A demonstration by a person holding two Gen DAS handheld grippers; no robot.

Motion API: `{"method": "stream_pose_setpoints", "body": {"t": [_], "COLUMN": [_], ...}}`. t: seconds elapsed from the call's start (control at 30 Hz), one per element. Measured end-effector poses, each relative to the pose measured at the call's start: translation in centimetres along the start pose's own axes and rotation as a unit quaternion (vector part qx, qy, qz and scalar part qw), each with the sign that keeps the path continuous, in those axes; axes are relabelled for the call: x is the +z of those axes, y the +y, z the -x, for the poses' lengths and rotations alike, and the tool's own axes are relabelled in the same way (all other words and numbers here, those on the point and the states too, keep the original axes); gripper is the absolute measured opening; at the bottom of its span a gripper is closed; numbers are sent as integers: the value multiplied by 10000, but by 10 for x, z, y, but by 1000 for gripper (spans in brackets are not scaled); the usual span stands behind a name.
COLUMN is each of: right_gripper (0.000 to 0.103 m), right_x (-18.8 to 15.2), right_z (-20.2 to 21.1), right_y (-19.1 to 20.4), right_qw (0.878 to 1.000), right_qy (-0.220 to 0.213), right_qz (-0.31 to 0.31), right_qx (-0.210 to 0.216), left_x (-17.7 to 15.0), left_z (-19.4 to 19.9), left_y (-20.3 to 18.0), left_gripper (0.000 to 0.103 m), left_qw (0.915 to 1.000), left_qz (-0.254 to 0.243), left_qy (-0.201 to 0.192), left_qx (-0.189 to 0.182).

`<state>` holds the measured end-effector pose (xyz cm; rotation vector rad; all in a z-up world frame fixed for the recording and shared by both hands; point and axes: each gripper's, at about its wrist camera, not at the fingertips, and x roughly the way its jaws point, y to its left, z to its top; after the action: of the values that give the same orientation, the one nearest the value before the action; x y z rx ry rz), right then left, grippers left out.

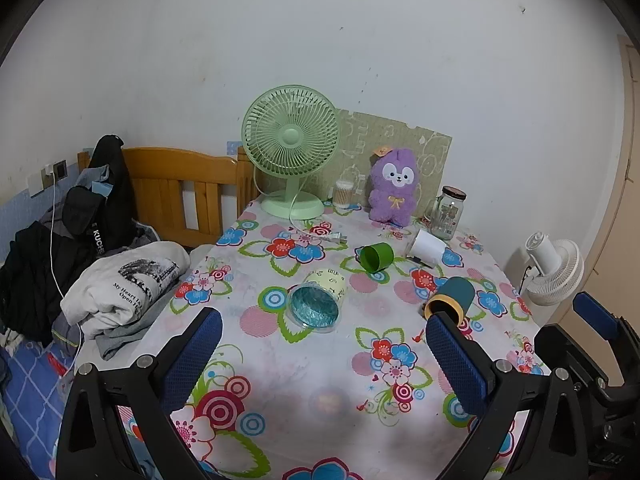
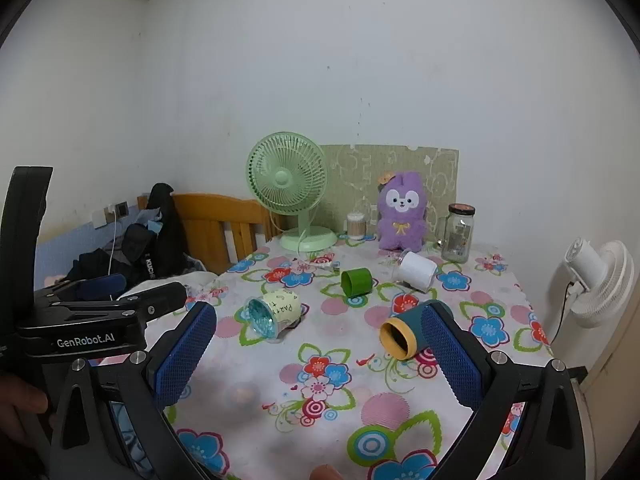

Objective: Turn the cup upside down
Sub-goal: 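Move the right tool toward the pale yellow paper cup lying on its side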

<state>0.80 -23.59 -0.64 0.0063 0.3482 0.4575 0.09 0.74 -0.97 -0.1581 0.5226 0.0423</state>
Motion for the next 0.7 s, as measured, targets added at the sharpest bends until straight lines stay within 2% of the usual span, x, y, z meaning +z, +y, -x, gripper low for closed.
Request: {"method": "stream_pose_setpoints", "body": {"t": [0.43, 0.7], "right_gripper": [103, 103], "right_x": [-4, -1], "right_z": [-26, -74], "right_y": [6, 4], "right_qw": [9991, 9934], "right_qy": [390, 1116], "right_qz": [-55, -268], "right_qx": [126, 37], "left_x": [-9, -22], "left_z": [-16, -42], "left_y": [17, 48], "left_gripper": [103, 103], "left_qw": [9996, 9976], "left_qz": [142, 280], "left_qy": [244, 599], "left_qx": [28, 192]}}
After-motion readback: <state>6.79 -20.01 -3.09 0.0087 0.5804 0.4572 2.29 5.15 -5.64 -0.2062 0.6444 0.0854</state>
